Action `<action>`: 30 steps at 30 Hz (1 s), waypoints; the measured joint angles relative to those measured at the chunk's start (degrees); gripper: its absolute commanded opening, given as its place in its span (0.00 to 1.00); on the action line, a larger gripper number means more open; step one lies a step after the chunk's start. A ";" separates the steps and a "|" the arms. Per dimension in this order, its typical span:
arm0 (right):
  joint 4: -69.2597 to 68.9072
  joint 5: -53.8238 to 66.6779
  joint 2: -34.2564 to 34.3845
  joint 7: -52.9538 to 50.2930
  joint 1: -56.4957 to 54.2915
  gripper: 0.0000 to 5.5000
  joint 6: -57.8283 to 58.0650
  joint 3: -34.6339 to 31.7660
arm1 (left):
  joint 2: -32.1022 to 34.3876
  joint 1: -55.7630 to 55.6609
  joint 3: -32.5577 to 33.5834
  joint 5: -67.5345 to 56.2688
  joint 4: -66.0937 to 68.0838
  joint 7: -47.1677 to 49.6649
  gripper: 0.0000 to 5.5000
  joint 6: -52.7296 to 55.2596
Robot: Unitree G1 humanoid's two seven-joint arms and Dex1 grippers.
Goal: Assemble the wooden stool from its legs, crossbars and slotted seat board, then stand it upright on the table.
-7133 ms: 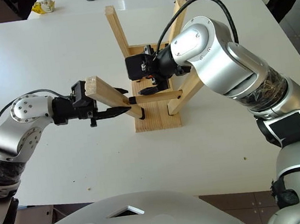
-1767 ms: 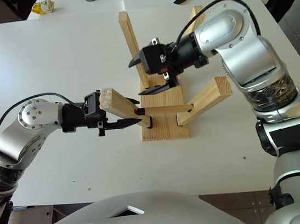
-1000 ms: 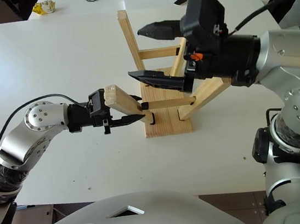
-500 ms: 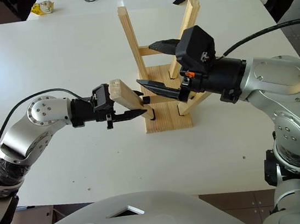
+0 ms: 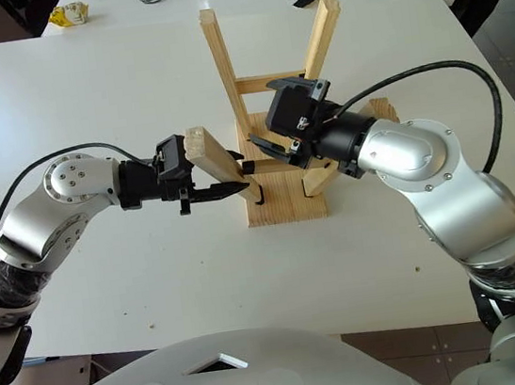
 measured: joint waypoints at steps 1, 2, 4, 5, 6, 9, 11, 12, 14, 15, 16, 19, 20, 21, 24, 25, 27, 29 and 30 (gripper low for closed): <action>0.16 -1.32 -0.11 -0.27 -0.31 0.68 -0.52 0.95 | -0.01 -0.02 0.01 0.00 0.00 0.00 0.37 0.02; 0.35 -3.08 -0.34 -0.56 -0.90 0.68 -0.98 2.38 | -0.04 -0.06 0.00 0.00 0.03 0.01 0.37 0.07; 0.68 -5.63 -0.92 -0.68 -1.50 0.68 -1.47 4.08 | -0.07 -0.09 -0.01 0.00 0.03 0.01 0.37 0.08; 0.86 -6.67 -1.36 -0.57 -1.67 0.68 -1.64 4.65 | -0.09 -0.13 -0.04 0.00 0.04 0.01 0.37 0.09; 1.11 -7.24 -1.63 -0.28 -1.73 0.68 -1.76 4.91 | -0.09 -0.16 -0.05 0.00 0.05 0.00 0.37 0.10; 1.39 -8.95 -2.48 0.80 -1.81 0.68 -2.85 5.45 | -0.10 -0.32 -0.17 0.00 0.19 -0.01 0.37 0.10; 1.36 -9.81 -3.64 1.51 -1.84 0.68 -3.80 5.81 | -0.20 -0.70 -0.44 0.00 0.44 -0.03 0.37 0.10; 1.38 -10.38 -3.88 1.86 -1.83 0.68 -4.20 5.91 | -0.25 -0.88 -0.50 0.00 0.66 -0.11 0.37 0.10; 1.36 -11.09 -4.21 2.26 -1.79 0.68 -4.81 6.10 | -0.46 -1.33 -0.61 0.00 1.27 -0.37 0.37 0.10; 1.35 -11.55 -4.30 2.56 -1.70 0.68 -5.12 6.12 | -0.56 -1.57 -0.67 0.00 1.57 -0.58 0.37 0.10; 1.34 -11.75 -4.39 2.67 -1.60 0.68 -5.40 6.11 | -0.63 -1.71 -0.68 0.00 1.81 -0.83 0.37 0.10; 1.09 -11.97 -5.12 3.44 -1.02 0.68 -6.57 5.99 | -0.85 -2.21 -0.80 0.00 2.59 -1.42 0.37 0.10; 0.90 -11.97 -5.57 3.97 -0.80 0.68 -7.09 5.96 | -1.00 -2.35 -0.82 0.00 2.92 -1.59 0.37 0.10; 0.61 -12.01 -5.89 4.26 -0.49 0.68 -7.32 5.87 | -1.03 -2.50 -1.10 0.02 3.25 -1.72 0.37 0.11; 0.31 -12.04 -6.47 4.93 0.30 0.68 -8.24 5.17 | -1.13 -3.33 -1.47 0.02 3.95 -2.25 0.37 0.11; 0.24 -12.04 -6.65 5.40 0.54 0.68 -8.62 4.76 | -1.15 -3.49 -1.58 0.02 4.10 -2.32 0.37 0.11; 0.10 -12.03 -7.13 6.16 1.01 0.68 -9.58 4.17 | -1.15 -3.55 -1.72 0.02 4.33 -2.32 0.37 0.11; 0.10 -12.03 -7.22 6.58 1.25 0.68 -9.96 3.84 | -1.16 -3.60 -1.87 0.05 4.37 -2.29 0.37 0.11; 0.11 -12.03 -7.22 6.69 1.26 0.68 -10.02 3.78 | -1.19 -3.74 -1.91 0.06 4.37 -2.28 0.37 0.11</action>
